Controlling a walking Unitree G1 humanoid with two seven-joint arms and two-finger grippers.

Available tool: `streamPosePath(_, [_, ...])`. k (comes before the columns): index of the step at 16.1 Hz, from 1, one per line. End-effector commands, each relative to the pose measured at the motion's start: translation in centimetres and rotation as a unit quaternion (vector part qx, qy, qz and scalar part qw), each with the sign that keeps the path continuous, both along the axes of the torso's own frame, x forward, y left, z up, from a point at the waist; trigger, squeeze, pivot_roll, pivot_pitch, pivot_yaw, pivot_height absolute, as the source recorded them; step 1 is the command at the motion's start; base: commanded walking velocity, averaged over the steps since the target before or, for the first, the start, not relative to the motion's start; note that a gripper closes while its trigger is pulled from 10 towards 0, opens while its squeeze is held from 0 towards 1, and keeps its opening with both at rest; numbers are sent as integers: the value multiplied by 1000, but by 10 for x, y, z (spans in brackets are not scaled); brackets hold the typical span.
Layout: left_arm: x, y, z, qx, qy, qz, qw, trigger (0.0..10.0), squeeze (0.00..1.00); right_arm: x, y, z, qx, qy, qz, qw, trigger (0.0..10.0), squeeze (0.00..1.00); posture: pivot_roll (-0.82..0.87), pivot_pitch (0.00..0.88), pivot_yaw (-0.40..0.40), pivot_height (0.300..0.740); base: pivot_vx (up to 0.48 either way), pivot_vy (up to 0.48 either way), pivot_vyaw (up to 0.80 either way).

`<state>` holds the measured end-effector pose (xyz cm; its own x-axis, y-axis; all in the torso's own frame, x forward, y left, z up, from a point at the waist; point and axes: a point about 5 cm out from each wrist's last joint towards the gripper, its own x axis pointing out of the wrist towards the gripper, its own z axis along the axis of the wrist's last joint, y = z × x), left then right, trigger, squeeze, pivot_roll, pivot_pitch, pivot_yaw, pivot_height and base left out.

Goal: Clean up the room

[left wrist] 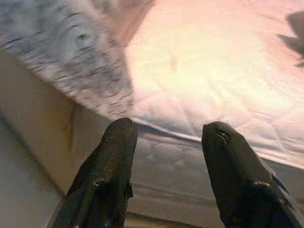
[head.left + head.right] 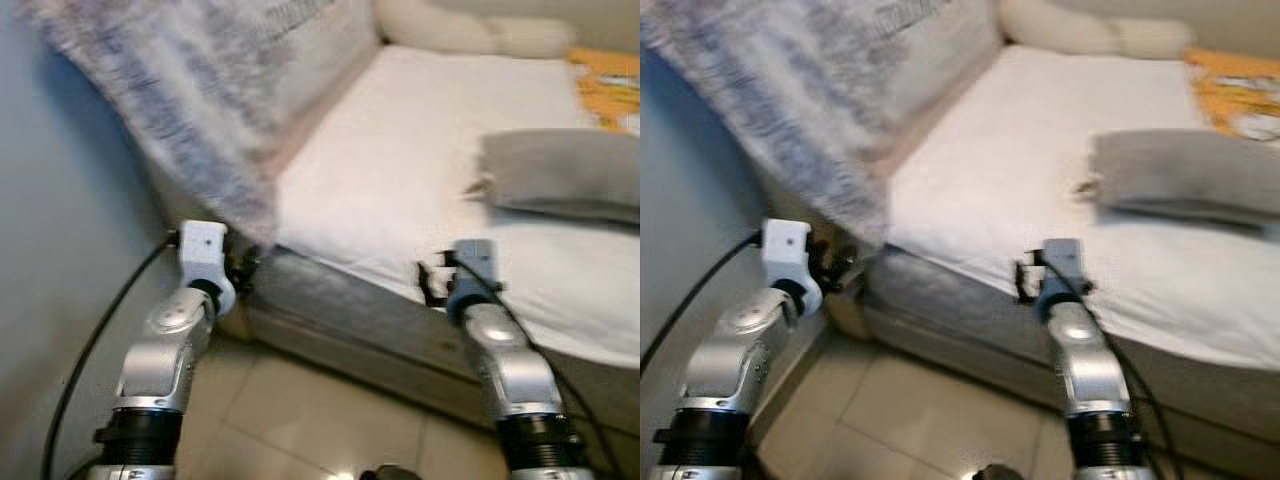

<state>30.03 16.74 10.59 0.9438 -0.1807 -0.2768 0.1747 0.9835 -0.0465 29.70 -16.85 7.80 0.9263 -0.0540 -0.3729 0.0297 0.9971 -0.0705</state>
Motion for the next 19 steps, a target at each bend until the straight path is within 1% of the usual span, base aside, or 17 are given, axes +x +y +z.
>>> streamPosePath(1, [2,4,6,5,-9,4,1000,10000,0,3,7,6,5,-12,9,1000,10000,1000,-20,0,45,740,0,0,-788])
streamPosePath(3, [3,2,7,13,-18,-2,1000,10000,0,3,6,5,5,-12,7,1000,10000,1000,-19,0,43,740,0,0,-788])
streamPosePath(4, [3,2,7,42,-24,-1,999,10000,0,3,6,5,5,-12,7,1000,10000,1000,-19,0,45,740,0,0,-788])
streamPosePath(5, [5,3,8,68,-41,3,997,10000,0,3,6,5,5,-12,6,1000,10000,1000,-19,0,45,740,0,0,-781])
streamPosePath(6, [5,1,10,59,-48,1,997,10000,0,3,6,5,5,-12,6,1000,10000,1000,-19,0,45,740,0,0,-788])
streamPosePath(7, [5,1,12,61,-59,-1,996,10000,0,3,6,5,4,-13,7,1000,10000,1000,-19,0,45,740,0,0,-781])
streamPosePath(9, [5,-1,13,53,-64,-13,996,10000,0,3,6,6,2,-16,8,1000,10000,1000,-19,0,47,740,0,0,-781])
streamPosePath(10, [4,-1,13,49,-65,-19,997,10000,0,3,6,7,0,-19,9,1000,10000,1000,-18,0,46,740,0,0,0])
streamPosePath(11, [4,-1,13,46,-65,-19,997,10000,0,3,6,7,-2,-22,12,1000,10000,741,-18,0,46,740,274,0,0])
streamPosePath(12, [4,-1,12,42,-66,-19,997,10000,0,3,6,7,-4,-22,12,1000,10000,180,-18,0,46,740,315,0,0])
streamPosePath(13, [4,-1,12,41,-66,-19,997,10000,0,3,6,7,-3,-22,12,1000,10000,180,-18,0,46,740,315,0,0])
streamPosePath(14, [4,-1,12,39,-65,-17,997,10000,0,3,5,8,-5,-23,9,1000,10000,0,-18,0,46,740,337,0,0])
streamPosePath(19, [3,2,10,39,-63,-8,997,10000,0,2,2,7,-12,-25,5,1000,10000,0,-19,0,47,740,347,0,0])
